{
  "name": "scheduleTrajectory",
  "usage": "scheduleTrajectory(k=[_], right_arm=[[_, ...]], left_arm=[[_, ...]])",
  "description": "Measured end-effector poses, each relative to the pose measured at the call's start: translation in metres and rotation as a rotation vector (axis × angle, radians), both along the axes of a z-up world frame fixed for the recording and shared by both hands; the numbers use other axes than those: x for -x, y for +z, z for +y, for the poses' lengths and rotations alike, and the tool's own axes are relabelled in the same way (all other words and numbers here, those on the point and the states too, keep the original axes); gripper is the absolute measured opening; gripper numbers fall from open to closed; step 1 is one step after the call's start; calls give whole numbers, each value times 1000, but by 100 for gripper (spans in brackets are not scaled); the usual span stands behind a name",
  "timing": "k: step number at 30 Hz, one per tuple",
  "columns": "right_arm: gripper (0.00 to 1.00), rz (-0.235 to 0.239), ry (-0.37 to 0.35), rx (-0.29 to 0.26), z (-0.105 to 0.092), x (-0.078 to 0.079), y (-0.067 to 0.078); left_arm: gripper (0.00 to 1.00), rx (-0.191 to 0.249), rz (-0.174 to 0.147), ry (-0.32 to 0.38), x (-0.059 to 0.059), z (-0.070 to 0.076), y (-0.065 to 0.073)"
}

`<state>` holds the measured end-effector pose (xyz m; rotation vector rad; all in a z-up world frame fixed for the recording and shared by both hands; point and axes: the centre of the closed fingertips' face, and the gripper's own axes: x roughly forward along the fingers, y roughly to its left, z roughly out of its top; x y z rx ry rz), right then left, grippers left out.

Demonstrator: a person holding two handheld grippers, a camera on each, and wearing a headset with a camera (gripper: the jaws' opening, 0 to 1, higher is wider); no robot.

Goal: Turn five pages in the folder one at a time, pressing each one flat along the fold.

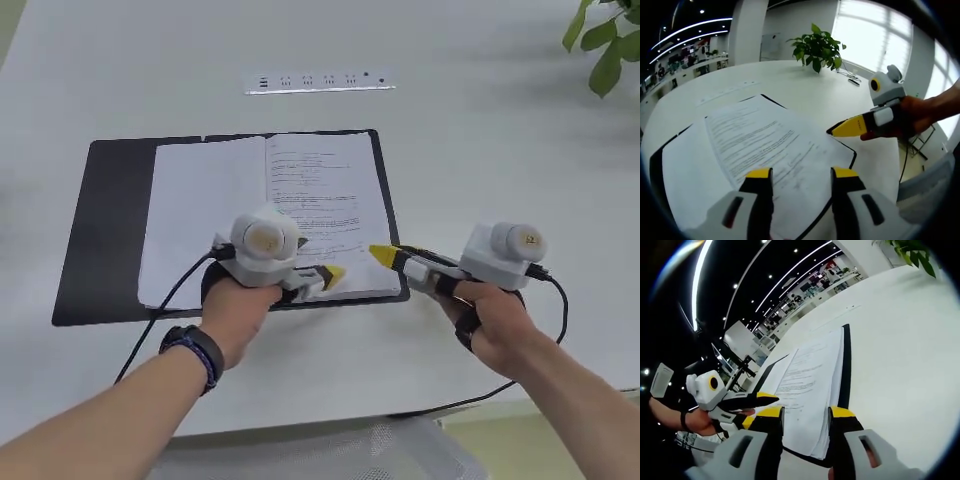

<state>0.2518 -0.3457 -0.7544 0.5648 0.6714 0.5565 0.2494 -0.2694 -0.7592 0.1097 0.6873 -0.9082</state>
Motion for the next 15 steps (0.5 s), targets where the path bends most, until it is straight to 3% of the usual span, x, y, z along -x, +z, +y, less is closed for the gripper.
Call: scheduleTrajectory(k=[15], right_arm=[[33,12,13,-22,2,4,-3]], left_arm=[[48,17,22,-26,8,-23,-12]])
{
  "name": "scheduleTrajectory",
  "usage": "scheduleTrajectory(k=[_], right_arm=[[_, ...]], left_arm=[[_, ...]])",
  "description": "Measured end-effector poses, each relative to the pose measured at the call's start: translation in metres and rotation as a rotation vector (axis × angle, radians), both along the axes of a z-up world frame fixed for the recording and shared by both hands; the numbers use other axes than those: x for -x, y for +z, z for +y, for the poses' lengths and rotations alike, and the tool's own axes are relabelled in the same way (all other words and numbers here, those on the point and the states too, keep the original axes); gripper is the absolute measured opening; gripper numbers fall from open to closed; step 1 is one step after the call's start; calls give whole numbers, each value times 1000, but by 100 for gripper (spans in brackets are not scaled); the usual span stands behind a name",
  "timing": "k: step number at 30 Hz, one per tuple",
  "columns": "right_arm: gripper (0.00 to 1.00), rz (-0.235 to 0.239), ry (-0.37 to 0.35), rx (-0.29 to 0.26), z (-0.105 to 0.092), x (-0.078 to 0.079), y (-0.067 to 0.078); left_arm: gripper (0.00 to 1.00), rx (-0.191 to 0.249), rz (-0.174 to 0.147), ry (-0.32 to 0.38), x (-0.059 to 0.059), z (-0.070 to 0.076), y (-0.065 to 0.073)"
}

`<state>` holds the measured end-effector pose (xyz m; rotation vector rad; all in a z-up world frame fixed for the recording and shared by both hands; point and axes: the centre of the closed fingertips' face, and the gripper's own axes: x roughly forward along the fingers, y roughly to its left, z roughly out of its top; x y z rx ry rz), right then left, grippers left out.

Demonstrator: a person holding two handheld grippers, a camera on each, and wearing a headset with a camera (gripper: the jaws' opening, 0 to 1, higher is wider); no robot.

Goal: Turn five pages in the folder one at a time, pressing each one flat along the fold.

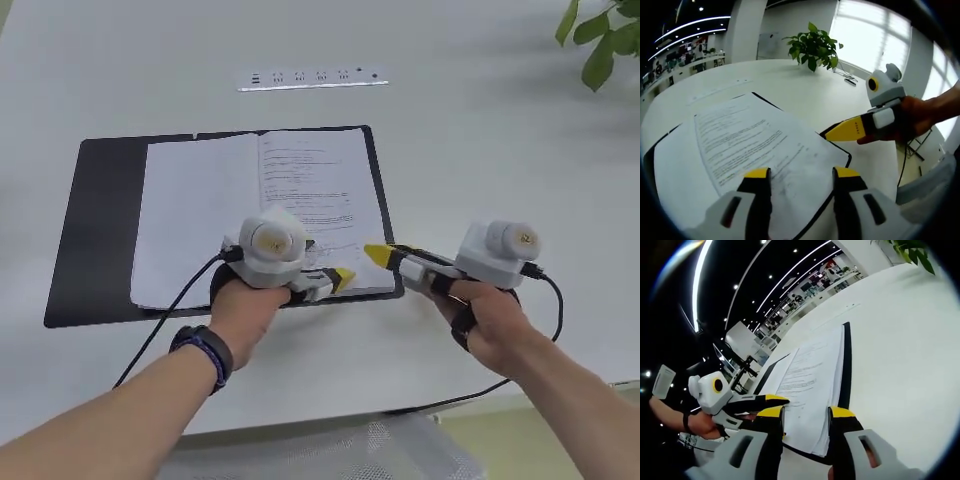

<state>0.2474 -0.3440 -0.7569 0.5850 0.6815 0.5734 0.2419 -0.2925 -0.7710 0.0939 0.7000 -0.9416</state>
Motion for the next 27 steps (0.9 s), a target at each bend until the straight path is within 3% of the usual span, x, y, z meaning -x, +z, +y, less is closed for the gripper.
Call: scheduleTrajectory(k=[2,4,8,16,24,27], right_arm=[[33,-1,3,-1,0,0,1],[33,1,7,-10,1,-1,1],[32,5,16,-10,1,-1,1],[24,11,18,-28,1,2,1],[2,-1,-1,-32,1,4,1],[1,-2,-12,-41,2,3,4]], left_arm=[[48,-12,-9,-10,1,-1,-4],[46,-34,-39,-20,0,-1,-5],[41,-47,-53,-25,-3,2,-5],[40,-38,-37,-24,-2,4,-5],[44,-26,-23,-13,6,13,2],[46,-15,-24,1,6,17,7]])
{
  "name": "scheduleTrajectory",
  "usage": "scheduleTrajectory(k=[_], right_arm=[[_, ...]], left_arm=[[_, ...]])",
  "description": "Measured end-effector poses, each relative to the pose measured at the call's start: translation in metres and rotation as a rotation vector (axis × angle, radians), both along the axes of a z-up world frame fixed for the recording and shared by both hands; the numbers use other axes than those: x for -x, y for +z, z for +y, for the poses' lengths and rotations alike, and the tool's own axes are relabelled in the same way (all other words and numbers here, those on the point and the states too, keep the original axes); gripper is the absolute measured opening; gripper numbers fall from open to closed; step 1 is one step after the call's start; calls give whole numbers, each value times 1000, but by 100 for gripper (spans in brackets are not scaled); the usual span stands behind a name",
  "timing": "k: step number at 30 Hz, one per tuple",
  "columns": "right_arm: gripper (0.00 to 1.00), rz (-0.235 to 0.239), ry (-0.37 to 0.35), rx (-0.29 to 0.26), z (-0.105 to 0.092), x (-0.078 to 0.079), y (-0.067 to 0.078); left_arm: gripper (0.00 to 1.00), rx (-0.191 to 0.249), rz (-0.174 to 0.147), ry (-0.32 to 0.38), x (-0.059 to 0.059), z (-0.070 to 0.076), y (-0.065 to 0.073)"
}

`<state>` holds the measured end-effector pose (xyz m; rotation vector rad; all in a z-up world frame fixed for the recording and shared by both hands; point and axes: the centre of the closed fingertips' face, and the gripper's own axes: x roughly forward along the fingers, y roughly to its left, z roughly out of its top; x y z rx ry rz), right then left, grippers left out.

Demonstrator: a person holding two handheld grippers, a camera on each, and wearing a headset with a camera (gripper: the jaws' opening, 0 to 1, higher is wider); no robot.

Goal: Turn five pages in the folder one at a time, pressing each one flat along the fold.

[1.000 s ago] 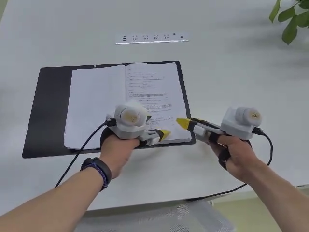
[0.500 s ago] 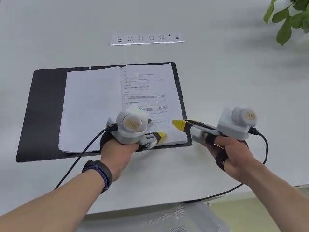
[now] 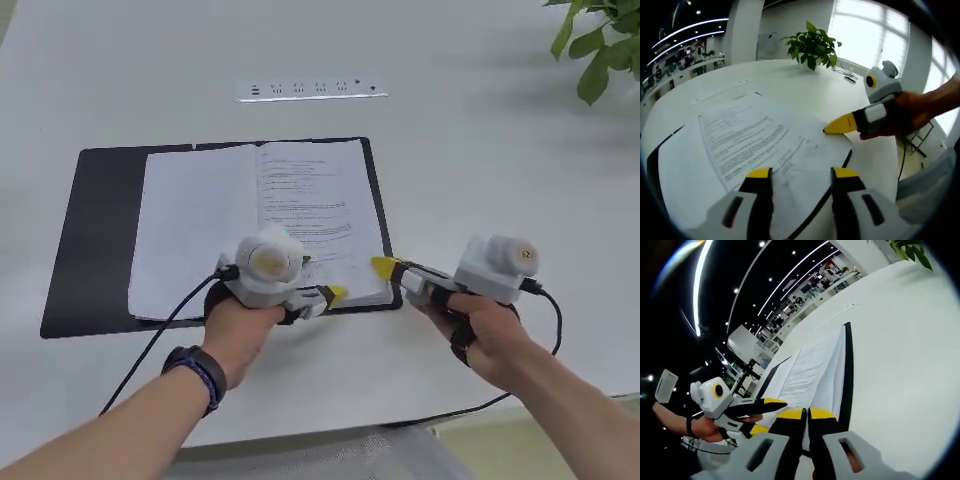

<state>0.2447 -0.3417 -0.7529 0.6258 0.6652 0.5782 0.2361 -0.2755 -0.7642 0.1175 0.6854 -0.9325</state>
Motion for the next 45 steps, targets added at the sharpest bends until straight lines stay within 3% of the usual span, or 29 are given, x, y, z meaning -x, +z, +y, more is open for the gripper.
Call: scheduleTrajectory(k=[13,26,34,45], right_arm=[[0,-28,-55,-68,13,-6,23],[0,-64,-63,-121,47,-9,48],[0,-72,-46,-143,75,-9,60],[0,-72,-14,-151,107,-11,68]], left_arm=[[51,29,-32,52,0,29,23],[53,22,-66,155,9,90,38],[54,17,-109,217,13,124,53],[55,44,-114,319,15,169,65]])
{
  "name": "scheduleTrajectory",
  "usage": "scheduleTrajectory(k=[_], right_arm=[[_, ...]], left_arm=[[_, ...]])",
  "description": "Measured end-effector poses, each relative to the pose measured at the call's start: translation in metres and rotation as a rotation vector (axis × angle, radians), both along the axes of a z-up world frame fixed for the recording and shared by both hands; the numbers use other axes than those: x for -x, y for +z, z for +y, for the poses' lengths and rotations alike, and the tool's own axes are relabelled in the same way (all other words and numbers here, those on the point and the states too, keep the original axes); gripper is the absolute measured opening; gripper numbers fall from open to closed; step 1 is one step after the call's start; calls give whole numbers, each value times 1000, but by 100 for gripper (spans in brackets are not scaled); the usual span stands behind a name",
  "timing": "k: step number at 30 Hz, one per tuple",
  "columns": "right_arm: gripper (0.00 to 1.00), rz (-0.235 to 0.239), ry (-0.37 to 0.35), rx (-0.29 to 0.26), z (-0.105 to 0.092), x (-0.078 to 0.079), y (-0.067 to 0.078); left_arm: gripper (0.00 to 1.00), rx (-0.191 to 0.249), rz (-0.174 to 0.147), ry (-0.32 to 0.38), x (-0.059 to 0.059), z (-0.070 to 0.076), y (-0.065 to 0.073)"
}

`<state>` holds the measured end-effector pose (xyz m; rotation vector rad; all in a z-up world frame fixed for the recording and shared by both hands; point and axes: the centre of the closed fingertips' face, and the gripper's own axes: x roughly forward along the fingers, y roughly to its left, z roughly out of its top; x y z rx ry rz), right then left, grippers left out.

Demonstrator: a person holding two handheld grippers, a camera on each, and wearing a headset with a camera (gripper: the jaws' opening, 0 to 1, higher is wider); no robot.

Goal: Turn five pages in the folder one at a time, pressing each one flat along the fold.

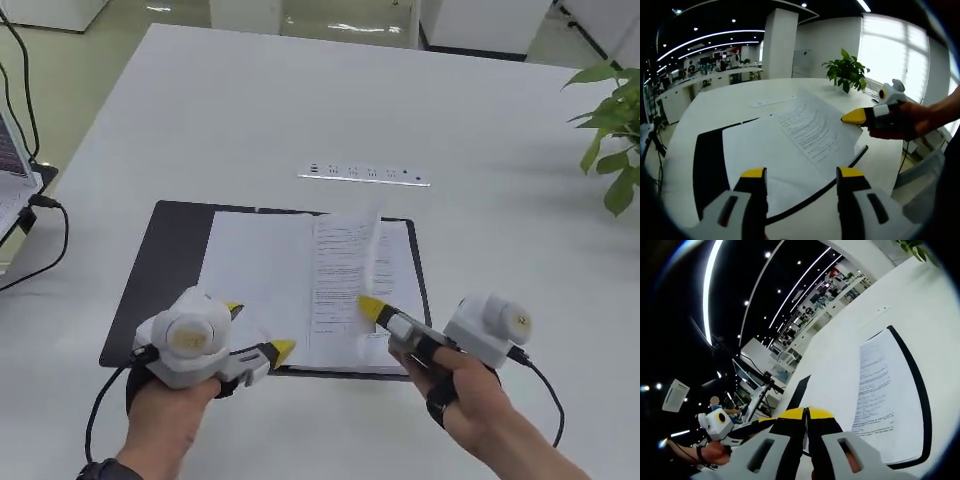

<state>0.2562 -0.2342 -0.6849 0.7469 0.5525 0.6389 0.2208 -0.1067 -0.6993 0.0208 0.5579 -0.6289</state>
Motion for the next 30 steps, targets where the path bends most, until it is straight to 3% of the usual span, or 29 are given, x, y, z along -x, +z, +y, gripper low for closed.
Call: scheduleTrajectory(k=[17,22,30], right_arm=[[0,-5,60,12,54,-4,6],[0,1,83,14,73,-4,3],[0,17,126,20,102,1,-2]], left_arm=[[60,2,-19,72,6,55,12],[60,12,-23,93,8,66,14],[62,0,-27,61,20,73,13]])
